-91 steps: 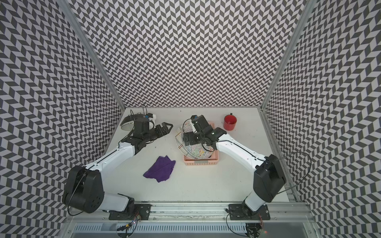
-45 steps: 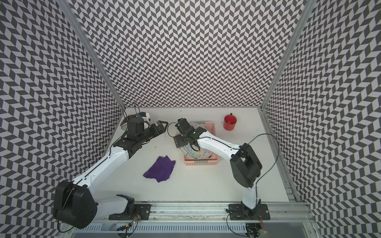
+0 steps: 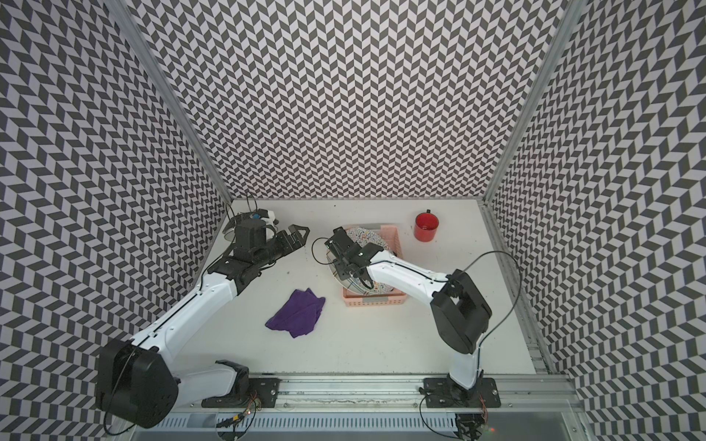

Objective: Wipe the wet plate dry
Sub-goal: Pick up the plate from the bin.

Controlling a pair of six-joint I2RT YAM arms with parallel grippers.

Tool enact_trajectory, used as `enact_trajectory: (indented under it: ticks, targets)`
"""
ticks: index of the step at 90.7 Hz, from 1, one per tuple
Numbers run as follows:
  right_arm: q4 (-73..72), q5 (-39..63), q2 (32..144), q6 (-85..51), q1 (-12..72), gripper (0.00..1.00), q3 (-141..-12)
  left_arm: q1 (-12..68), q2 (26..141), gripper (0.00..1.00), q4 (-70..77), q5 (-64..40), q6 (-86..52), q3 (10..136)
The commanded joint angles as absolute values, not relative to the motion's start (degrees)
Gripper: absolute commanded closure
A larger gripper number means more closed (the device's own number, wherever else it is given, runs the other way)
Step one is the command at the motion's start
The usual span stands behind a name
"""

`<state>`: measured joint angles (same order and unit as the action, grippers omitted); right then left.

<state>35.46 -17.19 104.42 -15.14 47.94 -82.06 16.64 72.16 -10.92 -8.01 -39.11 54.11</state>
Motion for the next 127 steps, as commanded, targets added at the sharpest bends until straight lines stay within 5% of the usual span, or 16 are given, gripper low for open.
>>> enact_trajectory:
  ticks: [1,12,38,68,77,127]
  targets:
    - [36.2,-19.6,100.6,-14.0,47.6,0.31,-78.1,17.3,72.1,0.03,-11.6,-8.5,-38.8,56.0]
    - [36.2,-18.7,96.4,-15.6,47.6,0.11,-74.3,17.6,72.3,0.03,-11.8,-8.1,-38.5,56.0]
    - [24.0,-0.1,78.1,-30.6,46.9,0.03,-66.1,18.7,73.1,0.03,-13.8,-7.5,-38.0,57.1]
    - [-25.5,6.4,61.0,-104.8,47.6,0.11,-28.8,19.8,69.8,0.03,-21.1,-4.7,-37.1,61.0]
    - [-18.7,5.0,63.1,-106.3,47.6,0.00,-32.3,20.2,68.2,0.03,-21.0,-5.1,-37.1,60.0]
    - [-22.2,2.0,70.4,-116.1,48.2,0.00,-31.3,20.2,67.7,0.01,-19.9,-7.2,-34.4,58.0]
